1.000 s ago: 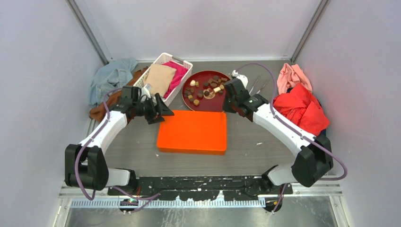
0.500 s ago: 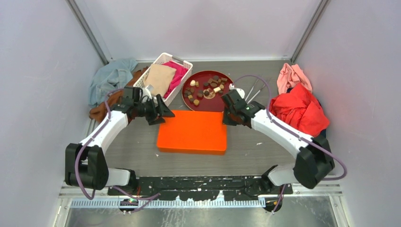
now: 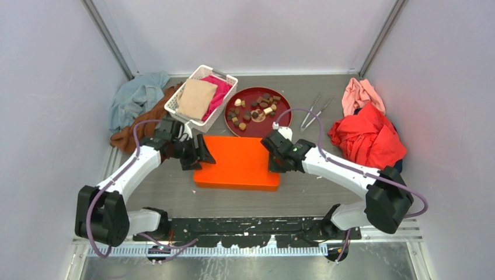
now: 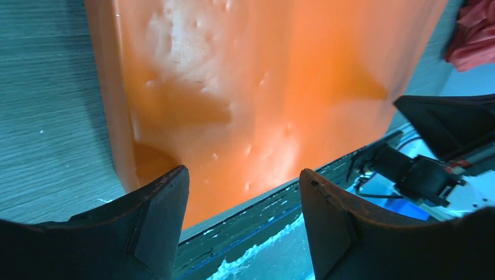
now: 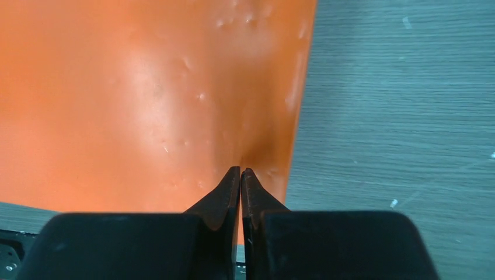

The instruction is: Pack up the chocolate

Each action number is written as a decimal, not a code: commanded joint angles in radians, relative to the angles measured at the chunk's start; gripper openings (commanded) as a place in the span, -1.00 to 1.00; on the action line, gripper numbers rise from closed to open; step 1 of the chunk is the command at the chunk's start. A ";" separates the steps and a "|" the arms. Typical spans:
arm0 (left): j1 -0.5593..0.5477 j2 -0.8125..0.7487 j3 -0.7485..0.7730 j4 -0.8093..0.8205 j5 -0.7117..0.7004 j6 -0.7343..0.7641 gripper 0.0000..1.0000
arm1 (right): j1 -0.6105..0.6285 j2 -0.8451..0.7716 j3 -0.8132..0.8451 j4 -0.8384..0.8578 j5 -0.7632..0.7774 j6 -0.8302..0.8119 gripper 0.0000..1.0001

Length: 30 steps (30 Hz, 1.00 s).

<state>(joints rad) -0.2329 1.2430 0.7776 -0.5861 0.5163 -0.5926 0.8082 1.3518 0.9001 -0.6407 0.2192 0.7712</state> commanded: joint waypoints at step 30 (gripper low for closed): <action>-0.082 0.004 0.800 -0.397 -0.655 0.141 0.99 | -0.314 -0.200 0.549 -0.087 0.683 -0.200 0.92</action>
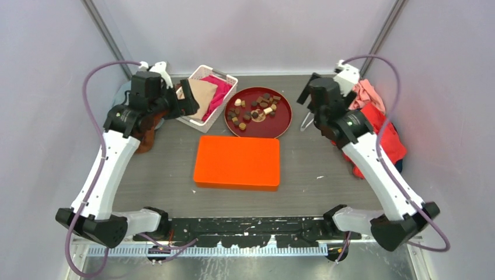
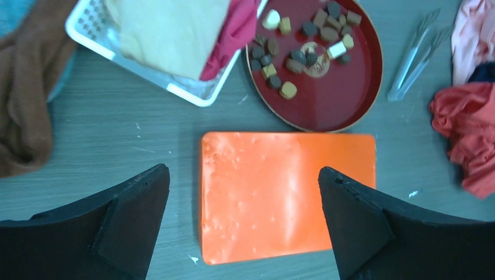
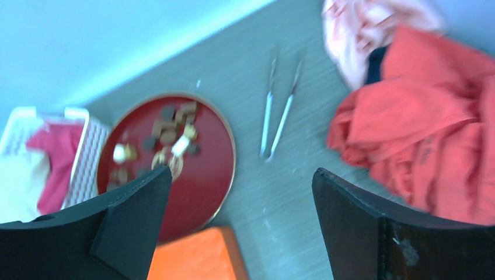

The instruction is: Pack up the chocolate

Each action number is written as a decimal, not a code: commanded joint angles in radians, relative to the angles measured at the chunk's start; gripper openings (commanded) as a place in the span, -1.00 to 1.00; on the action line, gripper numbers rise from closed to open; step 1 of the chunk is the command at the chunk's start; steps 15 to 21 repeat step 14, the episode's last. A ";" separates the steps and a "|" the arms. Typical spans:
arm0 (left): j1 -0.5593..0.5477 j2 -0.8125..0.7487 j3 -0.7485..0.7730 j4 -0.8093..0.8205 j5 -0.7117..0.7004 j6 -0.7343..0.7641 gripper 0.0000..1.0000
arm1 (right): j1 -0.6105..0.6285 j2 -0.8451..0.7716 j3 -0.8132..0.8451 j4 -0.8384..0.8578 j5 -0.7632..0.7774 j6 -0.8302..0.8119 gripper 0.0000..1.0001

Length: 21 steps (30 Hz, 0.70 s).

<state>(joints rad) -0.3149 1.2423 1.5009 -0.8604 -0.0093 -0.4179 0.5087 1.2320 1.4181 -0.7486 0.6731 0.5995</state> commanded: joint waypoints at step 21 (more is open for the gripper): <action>0.000 -0.170 -0.062 -0.018 -0.160 -0.095 0.99 | -0.016 -0.427 -0.315 0.246 0.417 -0.013 1.00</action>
